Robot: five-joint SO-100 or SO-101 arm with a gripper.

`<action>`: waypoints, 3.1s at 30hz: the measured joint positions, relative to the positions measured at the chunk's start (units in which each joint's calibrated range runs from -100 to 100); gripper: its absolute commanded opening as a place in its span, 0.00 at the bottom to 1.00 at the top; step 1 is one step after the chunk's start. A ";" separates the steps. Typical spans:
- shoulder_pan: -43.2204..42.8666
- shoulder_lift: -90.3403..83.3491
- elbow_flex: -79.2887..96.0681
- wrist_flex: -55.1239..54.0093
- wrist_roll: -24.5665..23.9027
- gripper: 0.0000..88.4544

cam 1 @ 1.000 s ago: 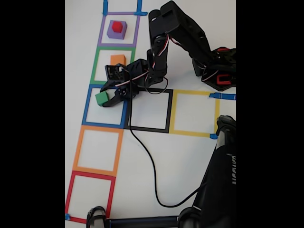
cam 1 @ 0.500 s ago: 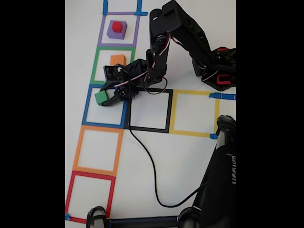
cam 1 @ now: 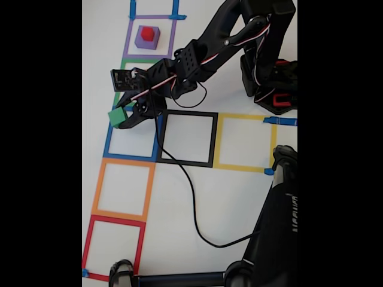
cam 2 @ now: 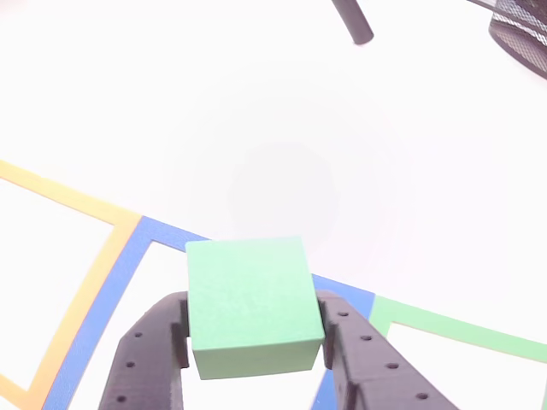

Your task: Tower of hanoi

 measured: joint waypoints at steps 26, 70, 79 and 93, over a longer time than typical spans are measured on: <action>8.89 -26.17 -55.60 80.37 0.00 0.02; 26.68 -28.79 16.02 17.98 -0.36 0.01; 27.74 -21.61 18.33 7.90 -0.36 0.01; 27.85 -8.78 18.33 -4.76 -0.36 0.01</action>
